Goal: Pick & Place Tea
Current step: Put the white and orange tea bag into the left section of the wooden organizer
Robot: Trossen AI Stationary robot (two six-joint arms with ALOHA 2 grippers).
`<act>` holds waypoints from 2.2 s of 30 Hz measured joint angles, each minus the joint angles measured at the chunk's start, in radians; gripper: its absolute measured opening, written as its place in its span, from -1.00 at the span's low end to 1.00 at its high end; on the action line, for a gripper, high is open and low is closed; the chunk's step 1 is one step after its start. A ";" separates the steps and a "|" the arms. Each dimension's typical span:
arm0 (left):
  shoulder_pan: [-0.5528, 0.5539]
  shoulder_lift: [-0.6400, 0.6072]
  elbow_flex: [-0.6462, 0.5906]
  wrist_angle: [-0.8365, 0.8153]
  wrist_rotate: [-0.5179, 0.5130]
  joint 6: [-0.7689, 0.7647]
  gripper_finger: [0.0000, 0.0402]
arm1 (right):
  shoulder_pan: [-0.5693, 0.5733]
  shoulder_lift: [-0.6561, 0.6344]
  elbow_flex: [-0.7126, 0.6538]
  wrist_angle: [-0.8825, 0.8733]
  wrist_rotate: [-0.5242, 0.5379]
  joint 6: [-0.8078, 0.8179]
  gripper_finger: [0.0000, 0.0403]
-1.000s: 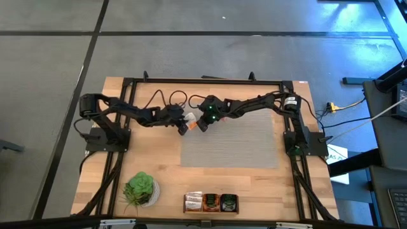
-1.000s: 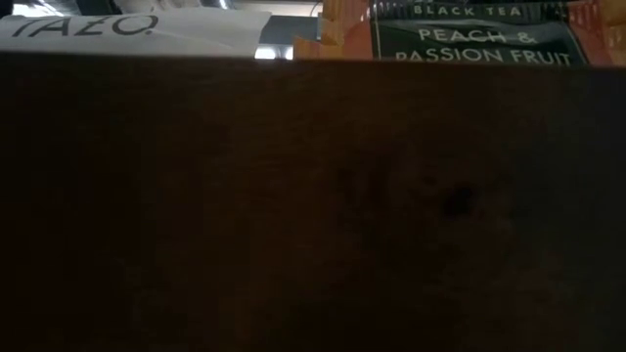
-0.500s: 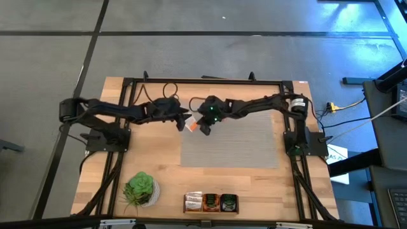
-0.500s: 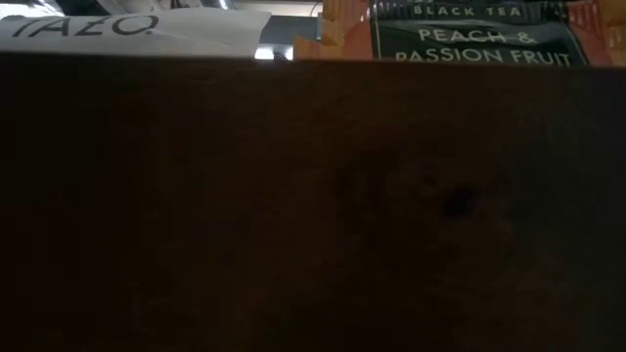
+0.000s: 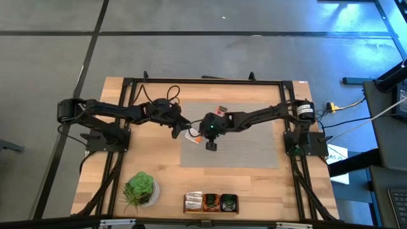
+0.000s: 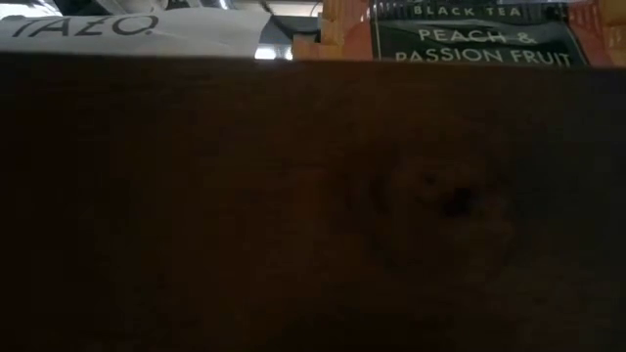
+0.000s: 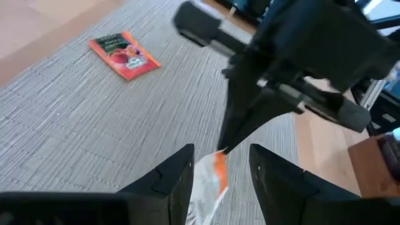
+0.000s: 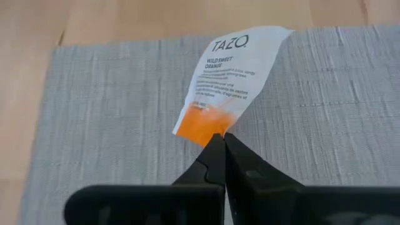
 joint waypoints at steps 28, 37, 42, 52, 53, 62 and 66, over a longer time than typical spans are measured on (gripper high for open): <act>-0.157 0.002 0.000 0.126 0.077 -0.048 -0.26 | 0.086 -0.205 -0.054 -0.032 0.073 0.074 -1.00; -0.157 0.002 0.000 0.115 0.076 -0.085 -0.25 | 0.087 -0.212 -0.054 -0.009 0.124 0.125 -1.00; -0.157 0.002 0.000 0.121 0.068 -0.086 -0.30 | 0.098 -0.240 -0.054 -0.046 0.180 0.159 -1.00; -0.171 0.002 0.000 0.182 0.010 -0.076 -0.51 | 0.138 -0.266 -0.054 -0.071 0.221 0.196 -1.00; -0.171 0.002 0.000 0.187 0.011 -0.076 -0.54 | 0.139 -0.266 -0.054 -0.075 0.221 0.203 -1.00; -0.171 0.002 0.000 0.188 0.022 -0.076 -0.83 | 0.145 -0.266 -0.054 -0.056 0.221 0.192 -1.00; -0.170 0.002 0.000 0.187 0.022 -0.063 -0.97 | 0.145 -0.266 -0.054 -0.058 0.220 0.203 -0.93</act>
